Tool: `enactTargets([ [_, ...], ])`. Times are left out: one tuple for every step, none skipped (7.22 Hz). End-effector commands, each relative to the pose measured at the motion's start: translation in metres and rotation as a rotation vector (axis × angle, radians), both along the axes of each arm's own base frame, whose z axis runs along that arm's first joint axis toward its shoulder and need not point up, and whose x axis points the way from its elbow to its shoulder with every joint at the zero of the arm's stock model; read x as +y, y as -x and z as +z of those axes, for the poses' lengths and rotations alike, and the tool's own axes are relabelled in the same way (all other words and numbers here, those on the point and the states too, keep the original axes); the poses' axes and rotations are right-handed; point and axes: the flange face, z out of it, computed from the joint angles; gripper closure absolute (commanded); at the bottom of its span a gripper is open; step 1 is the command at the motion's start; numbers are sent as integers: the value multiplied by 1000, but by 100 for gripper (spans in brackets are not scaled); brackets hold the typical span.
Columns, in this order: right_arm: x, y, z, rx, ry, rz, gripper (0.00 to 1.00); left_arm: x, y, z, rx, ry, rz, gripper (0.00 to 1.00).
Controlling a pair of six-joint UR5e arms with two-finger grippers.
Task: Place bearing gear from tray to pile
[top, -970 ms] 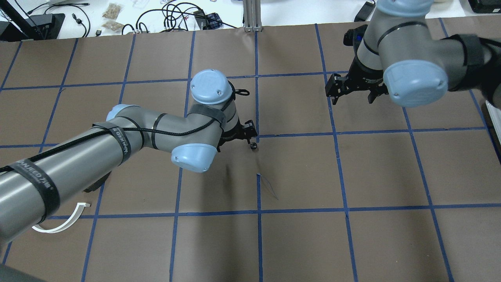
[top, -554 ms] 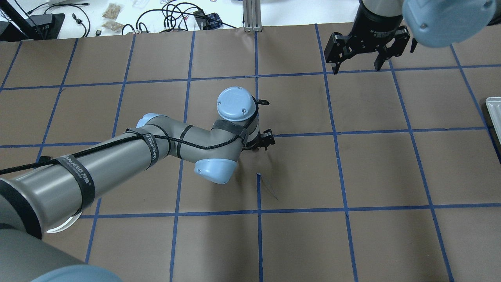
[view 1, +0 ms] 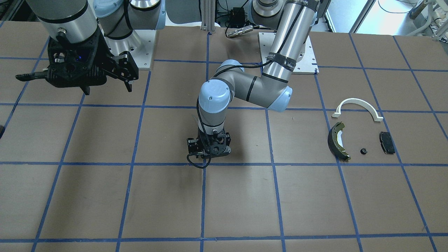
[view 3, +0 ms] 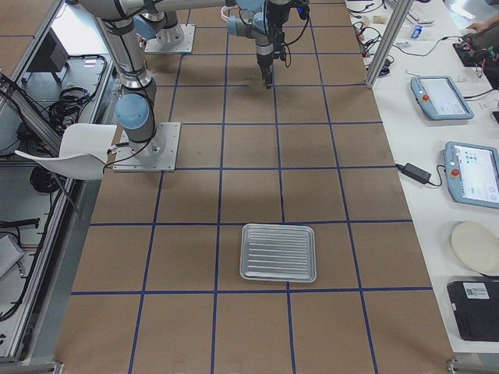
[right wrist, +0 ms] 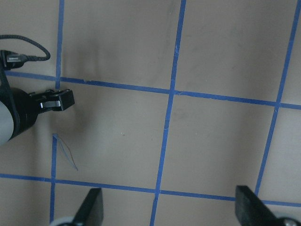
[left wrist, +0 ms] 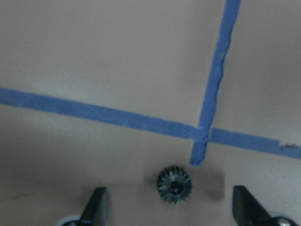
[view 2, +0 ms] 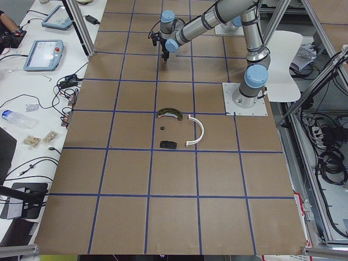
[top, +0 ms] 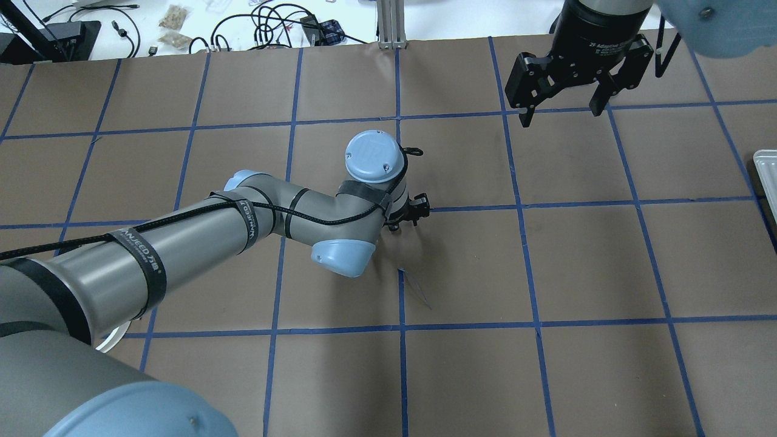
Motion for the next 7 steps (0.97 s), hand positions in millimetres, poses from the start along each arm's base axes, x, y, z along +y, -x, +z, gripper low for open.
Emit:
enactTargets([
  [-1, 1, -1, 5, 0, 4, 0, 0, 0, -3, -6, -3, 2, 72],
  [0, 2, 0, 6, 4, -3, 0, -1, 0, 0, -3, 3, 2, 86],
  [-3, 5, 5, 4, 20, -10, 0, -2, 0, 3, -5, 8, 3, 100],
  [1, 5, 5, 4, 15, -19, 0, -7, -3, 25, 10, 45, 3, 100],
  [3, 5, 7, -3, 18, -54, 0, -28, -14, 55, 13, 61, 21, 100],
  [9, 5, 14, 3, 32, -59, 0, -52, -36, 89, -12, 10, 40, 100],
  [7, 8, 14, 3, 39, -88, 0, -72, -66, 122, -44, -66, -3, 100],
])
